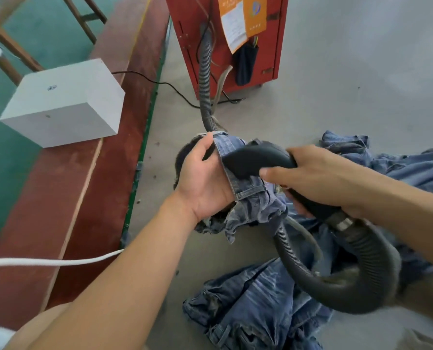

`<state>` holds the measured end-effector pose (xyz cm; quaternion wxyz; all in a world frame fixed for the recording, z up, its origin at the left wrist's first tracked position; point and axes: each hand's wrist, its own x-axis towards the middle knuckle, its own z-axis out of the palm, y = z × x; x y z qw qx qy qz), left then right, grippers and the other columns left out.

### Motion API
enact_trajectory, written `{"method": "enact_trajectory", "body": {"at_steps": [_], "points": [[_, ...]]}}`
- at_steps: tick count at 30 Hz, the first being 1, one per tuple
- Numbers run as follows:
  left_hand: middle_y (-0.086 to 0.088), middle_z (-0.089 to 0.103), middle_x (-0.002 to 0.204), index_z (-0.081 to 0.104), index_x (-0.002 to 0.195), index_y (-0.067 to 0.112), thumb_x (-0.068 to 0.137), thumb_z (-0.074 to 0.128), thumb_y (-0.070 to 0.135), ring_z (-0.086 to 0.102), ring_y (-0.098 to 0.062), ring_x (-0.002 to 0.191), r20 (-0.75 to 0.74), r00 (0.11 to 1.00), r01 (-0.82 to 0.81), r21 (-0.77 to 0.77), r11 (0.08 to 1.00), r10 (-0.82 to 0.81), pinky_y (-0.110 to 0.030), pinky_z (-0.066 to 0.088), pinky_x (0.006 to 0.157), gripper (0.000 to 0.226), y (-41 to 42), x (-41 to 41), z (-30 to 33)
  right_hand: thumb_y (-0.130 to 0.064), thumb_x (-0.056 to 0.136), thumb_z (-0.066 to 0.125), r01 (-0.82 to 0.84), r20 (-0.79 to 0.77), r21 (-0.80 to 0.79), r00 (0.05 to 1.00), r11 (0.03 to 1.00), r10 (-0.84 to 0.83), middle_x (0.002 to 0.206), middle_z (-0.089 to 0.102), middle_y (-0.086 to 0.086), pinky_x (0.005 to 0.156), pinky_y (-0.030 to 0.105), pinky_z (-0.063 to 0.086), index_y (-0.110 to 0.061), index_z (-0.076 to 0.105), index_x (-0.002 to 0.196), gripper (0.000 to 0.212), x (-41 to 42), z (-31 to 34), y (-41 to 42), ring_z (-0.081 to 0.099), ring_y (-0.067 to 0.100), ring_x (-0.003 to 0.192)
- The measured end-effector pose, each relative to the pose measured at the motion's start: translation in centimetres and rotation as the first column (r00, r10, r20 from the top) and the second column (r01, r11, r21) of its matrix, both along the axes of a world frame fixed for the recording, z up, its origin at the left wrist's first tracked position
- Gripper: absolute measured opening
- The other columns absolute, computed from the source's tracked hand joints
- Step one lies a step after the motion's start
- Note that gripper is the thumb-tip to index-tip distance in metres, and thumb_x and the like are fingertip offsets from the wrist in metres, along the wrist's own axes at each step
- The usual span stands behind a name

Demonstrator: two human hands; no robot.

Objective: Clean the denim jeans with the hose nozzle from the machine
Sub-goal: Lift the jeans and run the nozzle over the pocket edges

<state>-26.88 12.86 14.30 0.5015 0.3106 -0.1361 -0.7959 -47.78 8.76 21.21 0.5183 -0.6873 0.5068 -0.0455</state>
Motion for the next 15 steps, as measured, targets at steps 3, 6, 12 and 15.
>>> {"method": "enact_trajectory", "body": {"at_steps": [3,6,12,15], "points": [[-0.017,0.066,0.130,0.055,0.145,0.010,0.108,0.034,0.057,0.066,-0.034,0.114,-0.012,1.000,0.026,0.010,1.000,-0.026,-0.047,0.053,0.098,0.064,0.0,-0.4,-0.1,-0.039,0.100,0.067,0.136,0.104,0.001,0.985,0.991,-0.135,0.063,0.058,0.010,0.051,0.037,0.053,-0.008,0.058,0.094,0.033,0.8,0.3,-1.1,0.056,0.023,0.047],[-0.020,0.060,0.141,0.053,0.147,0.003,0.106,0.030,0.060,0.060,-0.035,0.128,0.007,1.000,-0.009,0.001,1.000,0.009,-0.047,0.048,0.108,0.073,-0.2,0.3,0.1,-0.039,0.098,0.068,0.098,0.084,0.027,0.991,0.995,-0.100,0.060,0.060,0.009,0.053,0.041,0.055,-0.007,0.059,0.094,0.033,-0.4,0.8,-1.1,0.058,0.025,0.049],[-0.024,0.058,0.144,0.058,0.140,-0.006,0.099,0.040,0.064,0.058,-0.033,0.133,0.149,0.987,-0.067,0.089,0.994,0.053,-0.042,0.043,0.116,0.083,-0.3,0.7,-0.4,-0.042,0.096,0.072,-0.034,-0.067,0.059,0.997,0.998,0.038,0.057,0.063,0.009,0.046,0.033,0.055,-0.009,0.062,0.092,0.034,-0.8,1.2,-0.5,0.060,0.024,0.043],[-0.020,0.066,0.132,0.071,0.127,0.001,0.100,0.046,0.056,0.069,-0.031,0.112,0.185,0.980,-0.098,0.124,0.987,0.074,-0.040,0.054,0.100,0.066,-0.2,0.2,-0.5,-0.039,0.097,0.070,0.043,0.045,0.036,0.998,0.998,-0.045,0.065,0.061,0.009,0.054,0.038,0.057,-0.007,0.061,0.102,0.034,0.1,0.7,-1.3,0.059,0.023,0.050]]}}
